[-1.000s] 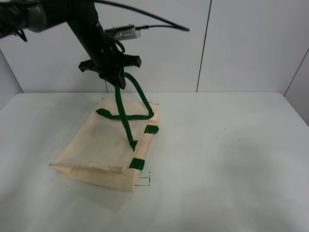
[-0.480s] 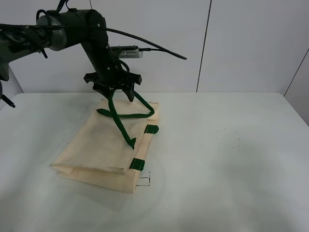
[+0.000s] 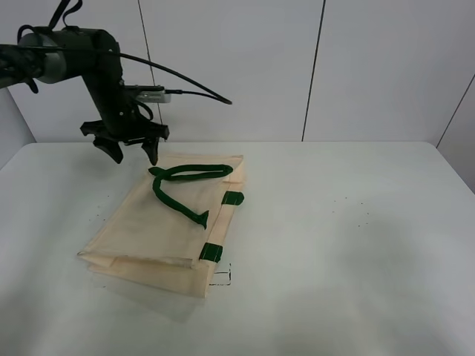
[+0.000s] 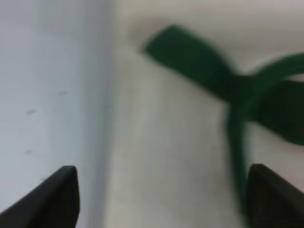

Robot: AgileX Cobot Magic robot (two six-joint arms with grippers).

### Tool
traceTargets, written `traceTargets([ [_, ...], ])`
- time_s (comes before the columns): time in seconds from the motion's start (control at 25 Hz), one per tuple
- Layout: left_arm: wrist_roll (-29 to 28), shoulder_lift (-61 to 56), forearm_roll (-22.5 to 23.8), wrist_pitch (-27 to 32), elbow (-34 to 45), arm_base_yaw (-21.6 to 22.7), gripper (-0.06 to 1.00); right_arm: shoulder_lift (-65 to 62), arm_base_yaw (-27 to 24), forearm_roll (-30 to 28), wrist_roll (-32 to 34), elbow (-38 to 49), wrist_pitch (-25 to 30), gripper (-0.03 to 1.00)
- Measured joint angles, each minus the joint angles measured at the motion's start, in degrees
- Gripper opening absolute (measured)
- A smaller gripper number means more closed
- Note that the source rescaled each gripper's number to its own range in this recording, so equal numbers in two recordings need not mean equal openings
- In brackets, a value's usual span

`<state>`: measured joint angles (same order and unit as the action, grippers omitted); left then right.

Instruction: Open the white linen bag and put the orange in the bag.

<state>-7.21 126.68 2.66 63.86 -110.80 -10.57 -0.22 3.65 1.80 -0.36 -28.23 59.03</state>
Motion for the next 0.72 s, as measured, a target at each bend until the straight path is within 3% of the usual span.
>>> traceTargets([
  [0.32, 0.3, -2.0, -1.5, 0.4, 2.5, 7.2, 0.87, 0.0, 0.0, 0.0, 0.0, 0.0, 0.0, 1.0],
  [0.72, 1.0, -16.7, -1.7, -0.1, 19.5, 9.3, 0.87, 0.0, 0.0, 0.0, 0.0, 0.0, 0.0, 1.0],
])
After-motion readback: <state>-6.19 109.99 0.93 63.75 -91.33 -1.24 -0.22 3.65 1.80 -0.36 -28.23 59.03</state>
